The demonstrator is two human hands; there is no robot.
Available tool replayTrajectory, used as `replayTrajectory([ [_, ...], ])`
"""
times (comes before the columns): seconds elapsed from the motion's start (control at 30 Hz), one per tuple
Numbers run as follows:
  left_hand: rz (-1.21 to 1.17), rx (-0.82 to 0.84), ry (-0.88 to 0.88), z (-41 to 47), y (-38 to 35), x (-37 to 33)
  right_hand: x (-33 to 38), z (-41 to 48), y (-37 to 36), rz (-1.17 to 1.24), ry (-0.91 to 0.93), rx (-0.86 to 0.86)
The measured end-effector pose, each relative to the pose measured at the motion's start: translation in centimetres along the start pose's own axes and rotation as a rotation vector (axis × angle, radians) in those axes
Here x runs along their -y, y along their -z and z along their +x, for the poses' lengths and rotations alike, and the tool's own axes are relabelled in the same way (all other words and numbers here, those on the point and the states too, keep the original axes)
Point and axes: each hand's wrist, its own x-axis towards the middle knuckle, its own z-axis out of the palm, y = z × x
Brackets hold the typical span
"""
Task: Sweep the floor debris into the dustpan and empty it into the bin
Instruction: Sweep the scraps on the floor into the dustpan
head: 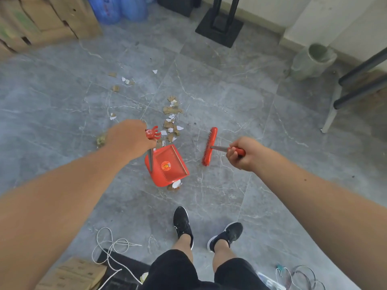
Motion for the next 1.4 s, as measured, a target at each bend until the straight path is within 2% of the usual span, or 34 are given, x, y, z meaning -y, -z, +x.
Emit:
replayTrajectory([
  [0.17, -0.060, -0.010, -0.001, 0.3, 0.4, -0.9, 0.8, -0.4, -1.0, 0.037, -0.020, -0.001],
  [0.6, -0.121, -0.011, 0.062, 2.6, 1.8, -3.7, 5.1, 0.7, -4.1, -0.055, -0.039, -0.025],
  [0.77, -0.120, -0.042, 0.143, 5.2, 2.1, -5.9, 10.2, 1.3, -4.4, -0.262, -0.025, 0.044],
  [1.1, -0.168, -0.095, 0.440, 8.1, 4.5, -10.4, 21.7, 2.9, -7.3, -0.724, -0.102, 0.172],
  [1.4, -0.304, -0.124, 0.710, 9.7, 5.5, -9.8, 28.0, 5.0, -15.5, -0.985, -0.072, 0.221],
])
